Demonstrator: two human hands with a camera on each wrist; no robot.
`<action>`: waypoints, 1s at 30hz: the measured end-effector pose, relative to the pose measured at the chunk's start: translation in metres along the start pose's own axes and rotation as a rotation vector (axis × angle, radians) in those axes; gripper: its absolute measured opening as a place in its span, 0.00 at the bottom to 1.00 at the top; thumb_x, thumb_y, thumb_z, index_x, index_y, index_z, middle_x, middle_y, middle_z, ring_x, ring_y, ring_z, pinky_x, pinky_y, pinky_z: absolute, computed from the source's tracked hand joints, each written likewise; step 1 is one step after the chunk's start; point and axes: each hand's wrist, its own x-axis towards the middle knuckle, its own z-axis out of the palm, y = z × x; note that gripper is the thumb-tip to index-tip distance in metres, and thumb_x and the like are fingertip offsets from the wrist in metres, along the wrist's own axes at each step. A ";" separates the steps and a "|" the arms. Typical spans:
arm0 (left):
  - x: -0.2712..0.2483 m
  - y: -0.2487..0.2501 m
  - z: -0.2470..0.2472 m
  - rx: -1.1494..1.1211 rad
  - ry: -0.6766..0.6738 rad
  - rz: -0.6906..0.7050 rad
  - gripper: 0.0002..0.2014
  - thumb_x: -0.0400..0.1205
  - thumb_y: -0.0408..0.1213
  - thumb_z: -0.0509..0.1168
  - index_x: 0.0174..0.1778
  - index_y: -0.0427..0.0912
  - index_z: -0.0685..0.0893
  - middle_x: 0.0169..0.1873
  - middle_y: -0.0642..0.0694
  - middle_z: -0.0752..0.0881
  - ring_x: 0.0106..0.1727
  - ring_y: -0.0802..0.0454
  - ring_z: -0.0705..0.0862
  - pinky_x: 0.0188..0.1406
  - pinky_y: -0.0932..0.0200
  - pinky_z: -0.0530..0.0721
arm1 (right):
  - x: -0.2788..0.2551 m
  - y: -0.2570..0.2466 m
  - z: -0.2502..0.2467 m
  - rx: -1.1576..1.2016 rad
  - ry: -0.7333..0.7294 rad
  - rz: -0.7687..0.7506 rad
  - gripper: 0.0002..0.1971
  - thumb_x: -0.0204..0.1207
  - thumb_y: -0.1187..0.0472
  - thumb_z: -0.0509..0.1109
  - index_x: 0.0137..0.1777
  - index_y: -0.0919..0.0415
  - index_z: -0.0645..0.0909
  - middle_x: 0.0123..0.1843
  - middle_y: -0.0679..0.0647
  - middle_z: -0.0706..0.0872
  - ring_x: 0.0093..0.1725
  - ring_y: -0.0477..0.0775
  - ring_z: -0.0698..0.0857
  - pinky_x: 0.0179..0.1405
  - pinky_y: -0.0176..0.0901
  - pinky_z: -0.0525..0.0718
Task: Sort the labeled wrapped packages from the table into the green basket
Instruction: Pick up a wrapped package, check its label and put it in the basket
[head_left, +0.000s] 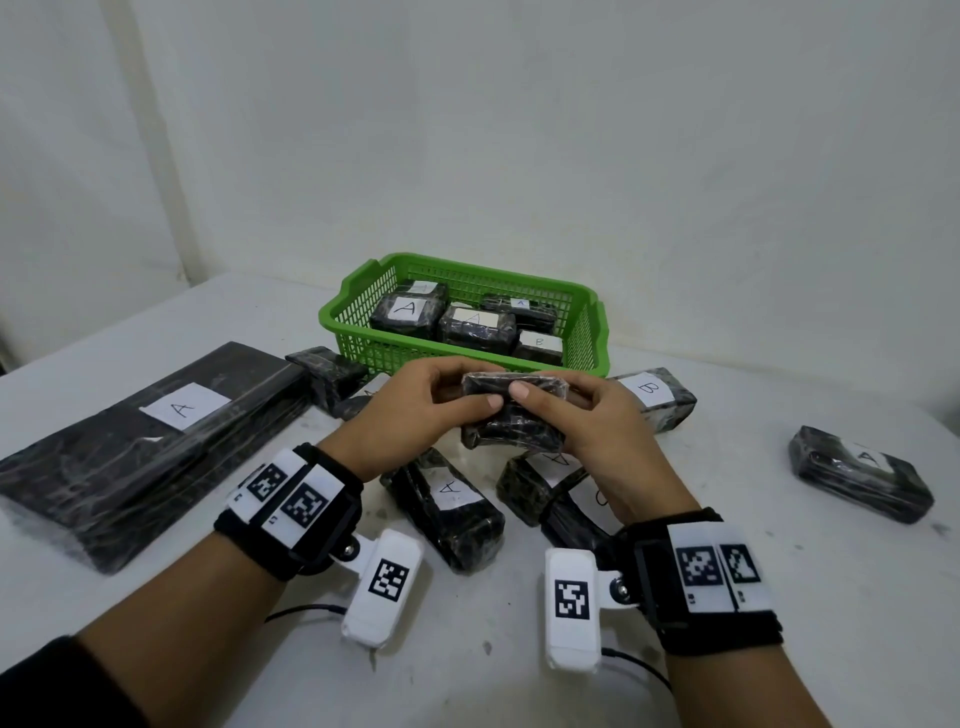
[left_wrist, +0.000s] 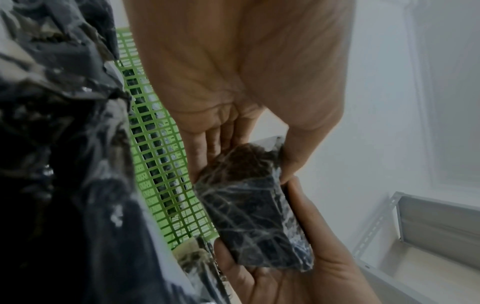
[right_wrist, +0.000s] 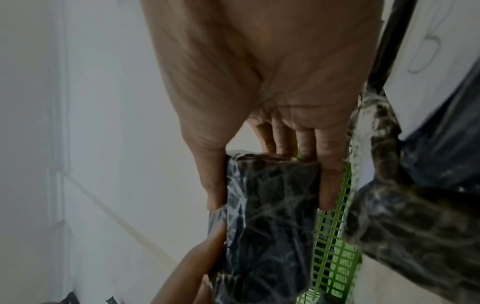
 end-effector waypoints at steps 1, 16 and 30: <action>-0.001 0.001 0.001 0.000 -0.001 -0.001 0.13 0.85 0.30 0.71 0.66 0.37 0.88 0.56 0.42 0.93 0.57 0.50 0.93 0.58 0.58 0.90 | 0.000 0.000 -0.001 0.001 -0.003 -0.003 0.26 0.65 0.51 0.86 0.60 0.63 0.90 0.52 0.59 0.96 0.54 0.60 0.96 0.59 0.57 0.93; 0.007 -0.008 -0.012 0.022 0.103 -0.069 0.23 0.74 0.33 0.82 0.65 0.46 0.87 0.60 0.48 0.92 0.63 0.52 0.90 0.72 0.42 0.85 | 0.002 0.000 -0.004 0.022 0.012 -0.111 0.36 0.64 0.47 0.90 0.74 0.46 0.85 0.70 0.50 0.90 0.67 0.51 0.91 0.67 0.51 0.89; 0.001 -0.002 -0.001 -0.009 0.022 -0.046 0.39 0.69 0.64 0.79 0.73 0.51 0.78 0.67 0.49 0.87 0.66 0.52 0.89 0.65 0.50 0.89 | -0.004 -0.011 0.000 0.083 -0.042 -0.077 0.25 0.63 0.53 0.85 0.62 0.55 0.90 0.63 0.61 0.93 0.59 0.62 0.94 0.60 0.59 0.92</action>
